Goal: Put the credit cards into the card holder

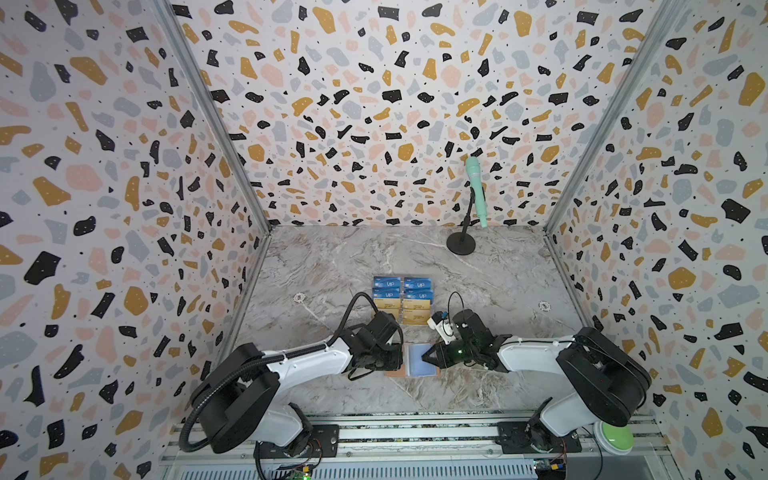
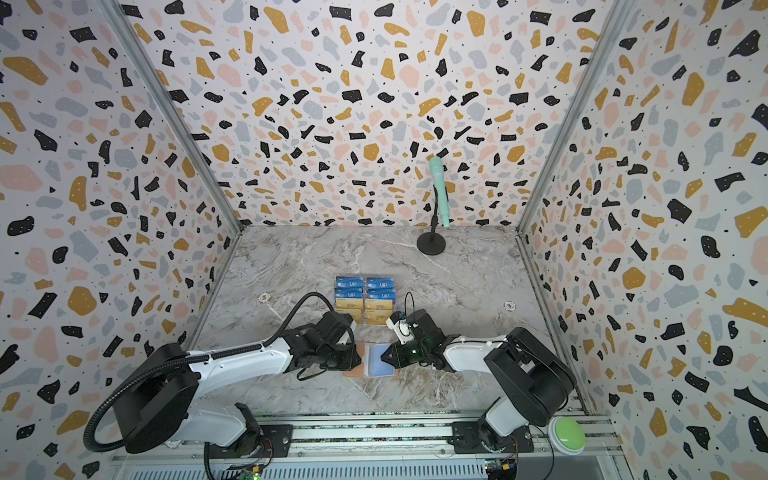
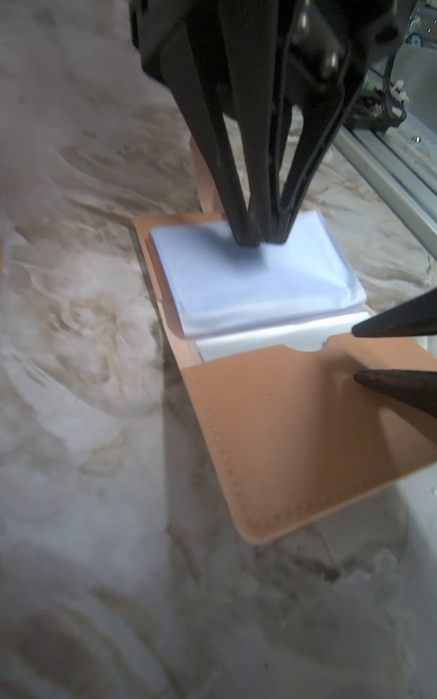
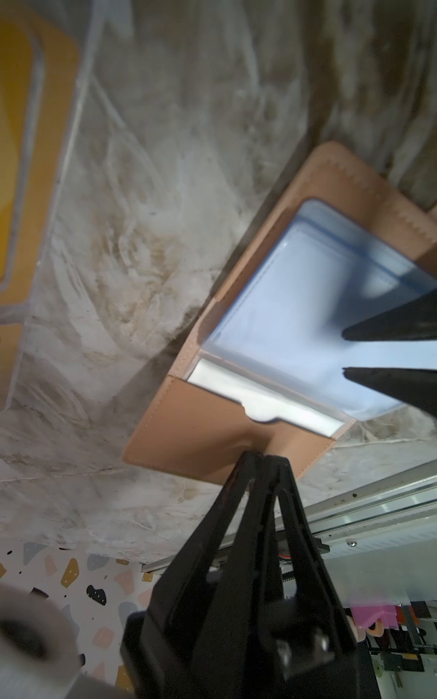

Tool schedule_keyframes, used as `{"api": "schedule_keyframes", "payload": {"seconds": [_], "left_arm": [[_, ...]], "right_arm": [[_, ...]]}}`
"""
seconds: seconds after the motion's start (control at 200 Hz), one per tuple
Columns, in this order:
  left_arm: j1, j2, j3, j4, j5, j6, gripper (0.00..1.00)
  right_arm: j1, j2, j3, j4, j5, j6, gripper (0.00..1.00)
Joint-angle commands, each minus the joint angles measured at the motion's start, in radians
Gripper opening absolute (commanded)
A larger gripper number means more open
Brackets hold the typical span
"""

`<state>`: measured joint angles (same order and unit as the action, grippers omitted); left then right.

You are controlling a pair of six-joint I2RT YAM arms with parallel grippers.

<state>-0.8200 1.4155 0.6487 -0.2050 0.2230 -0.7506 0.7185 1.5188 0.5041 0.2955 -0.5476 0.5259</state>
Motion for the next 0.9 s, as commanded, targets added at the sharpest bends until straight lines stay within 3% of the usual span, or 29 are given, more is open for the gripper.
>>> {"api": "schedule_keyframes", "payload": {"seconds": [0.0,0.571,0.896], "left_arm": [[-0.003,0.005,-0.018,0.064,-0.036,-0.016,0.19],[-0.003,0.010,-0.083,0.084,-0.036,-0.012,0.23],[-0.003,-0.058,0.036,0.051,0.002,-0.036,0.33]], "right_arm": [[0.003,-0.023,-0.001,-0.036,0.012,-0.006,0.16],[0.002,-0.004,0.023,-0.090,0.029,-0.030,0.13],[0.002,-0.043,0.054,-0.119,0.031,-0.027,0.13]]}}
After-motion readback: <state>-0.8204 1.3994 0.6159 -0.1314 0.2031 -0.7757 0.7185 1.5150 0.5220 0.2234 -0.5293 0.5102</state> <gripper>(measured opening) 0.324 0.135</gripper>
